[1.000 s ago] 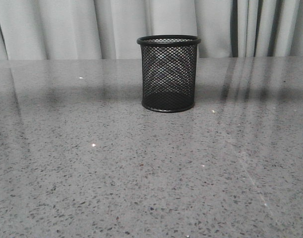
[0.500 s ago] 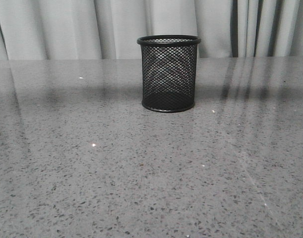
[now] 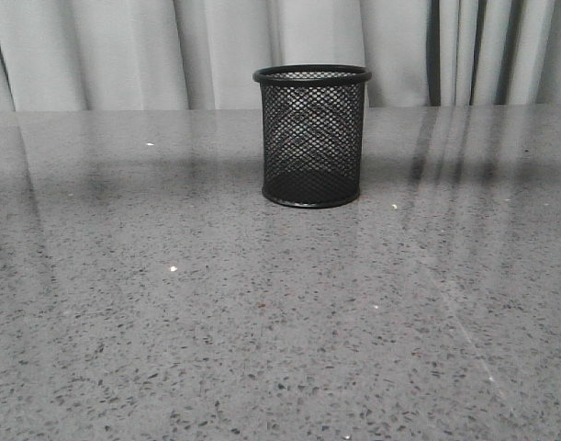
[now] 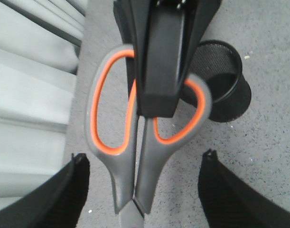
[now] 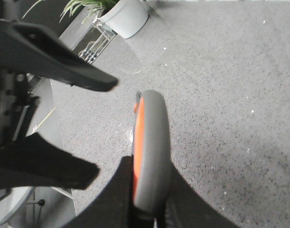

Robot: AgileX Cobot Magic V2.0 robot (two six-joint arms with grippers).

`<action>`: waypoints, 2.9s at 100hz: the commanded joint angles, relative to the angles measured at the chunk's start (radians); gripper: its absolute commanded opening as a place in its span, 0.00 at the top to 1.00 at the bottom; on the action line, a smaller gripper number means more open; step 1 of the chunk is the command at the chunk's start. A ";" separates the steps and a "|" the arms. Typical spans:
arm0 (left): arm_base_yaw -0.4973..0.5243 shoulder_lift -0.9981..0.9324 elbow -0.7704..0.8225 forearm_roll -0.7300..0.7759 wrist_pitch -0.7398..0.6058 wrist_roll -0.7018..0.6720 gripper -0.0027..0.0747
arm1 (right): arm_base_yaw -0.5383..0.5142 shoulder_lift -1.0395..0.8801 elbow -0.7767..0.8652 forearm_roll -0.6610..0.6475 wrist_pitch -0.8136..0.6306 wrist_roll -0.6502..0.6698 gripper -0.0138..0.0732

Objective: Put scissors into bucket

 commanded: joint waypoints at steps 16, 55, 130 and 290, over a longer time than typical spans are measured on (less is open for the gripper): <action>0.087 -0.134 -0.031 -0.059 -0.066 -0.069 0.43 | -0.054 -0.058 -0.142 -0.058 0.088 0.036 0.93; 0.163 -0.205 -0.031 -0.059 -0.082 -0.090 0.46 | -0.076 -0.259 -0.168 -0.650 0.208 0.315 0.93; 0.163 -0.205 -0.031 -0.064 -0.084 -0.090 0.46 | -0.076 -0.314 -0.163 -0.982 0.411 0.477 0.93; 0.163 -0.200 -0.031 -0.107 -0.099 -0.090 0.46 | -0.071 -0.184 -0.188 -0.952 0.406 0.475 0.62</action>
